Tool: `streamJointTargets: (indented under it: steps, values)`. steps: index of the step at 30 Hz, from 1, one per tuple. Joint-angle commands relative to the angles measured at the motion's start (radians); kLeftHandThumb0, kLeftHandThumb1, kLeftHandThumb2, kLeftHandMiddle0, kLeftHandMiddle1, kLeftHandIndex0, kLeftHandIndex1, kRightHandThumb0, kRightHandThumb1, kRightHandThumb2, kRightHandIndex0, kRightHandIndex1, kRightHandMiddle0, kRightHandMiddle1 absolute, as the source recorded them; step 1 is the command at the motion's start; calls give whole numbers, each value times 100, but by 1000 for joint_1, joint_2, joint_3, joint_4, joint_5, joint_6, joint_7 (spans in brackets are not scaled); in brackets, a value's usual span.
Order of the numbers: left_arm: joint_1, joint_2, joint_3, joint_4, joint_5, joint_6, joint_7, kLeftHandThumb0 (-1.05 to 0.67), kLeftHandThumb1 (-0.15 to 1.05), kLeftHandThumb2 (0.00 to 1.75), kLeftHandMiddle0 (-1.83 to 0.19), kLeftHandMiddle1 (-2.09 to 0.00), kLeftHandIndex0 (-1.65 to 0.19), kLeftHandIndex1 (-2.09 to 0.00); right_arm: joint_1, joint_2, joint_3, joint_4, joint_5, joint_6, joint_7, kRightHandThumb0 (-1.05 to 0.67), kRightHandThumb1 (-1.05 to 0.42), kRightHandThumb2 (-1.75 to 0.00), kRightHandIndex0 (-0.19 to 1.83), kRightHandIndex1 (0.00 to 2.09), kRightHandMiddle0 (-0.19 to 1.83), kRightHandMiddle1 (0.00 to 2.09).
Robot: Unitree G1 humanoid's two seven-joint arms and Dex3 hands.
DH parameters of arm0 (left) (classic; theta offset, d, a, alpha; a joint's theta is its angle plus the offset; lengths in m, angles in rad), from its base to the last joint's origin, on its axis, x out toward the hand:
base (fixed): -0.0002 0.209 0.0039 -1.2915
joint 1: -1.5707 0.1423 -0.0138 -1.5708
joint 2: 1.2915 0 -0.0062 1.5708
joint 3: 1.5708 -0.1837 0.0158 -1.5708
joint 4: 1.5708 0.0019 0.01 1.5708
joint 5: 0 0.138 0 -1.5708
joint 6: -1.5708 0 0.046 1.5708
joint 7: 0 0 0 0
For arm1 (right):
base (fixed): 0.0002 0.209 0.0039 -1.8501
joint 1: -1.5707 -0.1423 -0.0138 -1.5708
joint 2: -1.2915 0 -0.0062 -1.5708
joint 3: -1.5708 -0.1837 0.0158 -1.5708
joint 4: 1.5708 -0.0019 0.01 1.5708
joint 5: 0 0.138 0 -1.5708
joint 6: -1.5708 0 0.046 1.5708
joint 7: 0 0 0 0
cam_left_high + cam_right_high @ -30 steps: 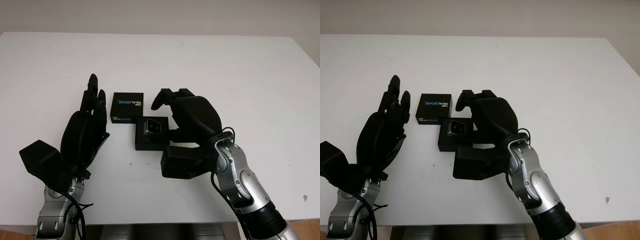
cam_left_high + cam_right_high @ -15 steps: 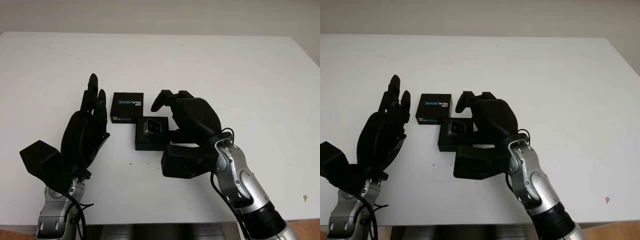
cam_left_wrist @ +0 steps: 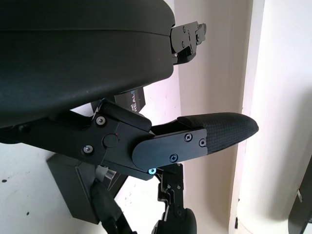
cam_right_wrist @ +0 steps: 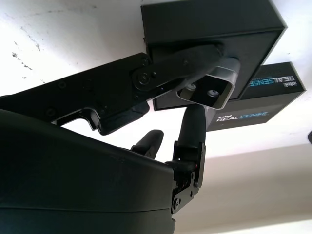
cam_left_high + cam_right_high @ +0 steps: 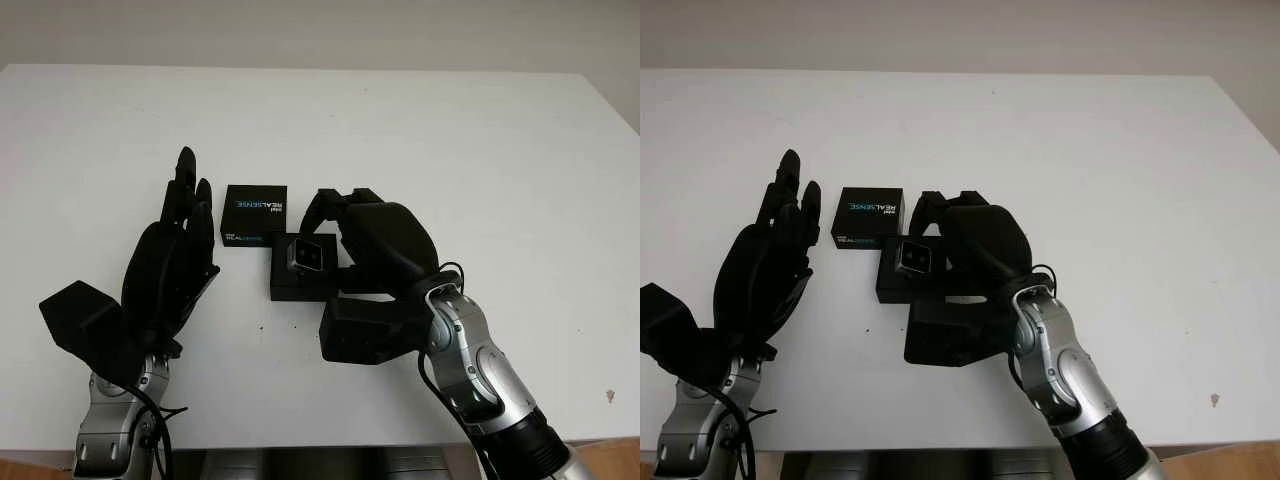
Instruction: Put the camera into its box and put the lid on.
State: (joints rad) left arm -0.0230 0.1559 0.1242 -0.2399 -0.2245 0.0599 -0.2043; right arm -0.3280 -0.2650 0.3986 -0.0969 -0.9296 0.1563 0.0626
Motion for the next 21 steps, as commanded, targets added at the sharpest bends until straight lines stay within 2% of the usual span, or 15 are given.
streamJointTargets:
  steps: [1, 7, 12, 21]
  values:
    - [11, -3, -2, -14, 4, -9, 2, -81, 105, 63, 19, 0, 19, 0, 2, -6, 12, 29, -22, -26, -54, -59, -93, -6, 26, 77, 31, 144]
    - [14, -5, -3, -13, 2, -14, 2, -81, 105, 62, 19, 0, 19, 0, -8, -16, 33, 106, -72, -64, -180, -45, -100, -6, 26, 87, 35, 151]
    - [15, -4, -4, -12, 3, -15, 0, -81, 105, 63, 19, 0, 19, 0, -15, -17, 35, 137, -88, -71, -220, -42, -105, -8, 23, 94, 33, 161]
    - [16, -3, -2, -8, 3, -17, 0, -82, 105, 63, 19, 0, 19, 0, -9, -5, 20, 146, -34, -104, -239, -41, -103, -6, 23, 100, 34, 164]
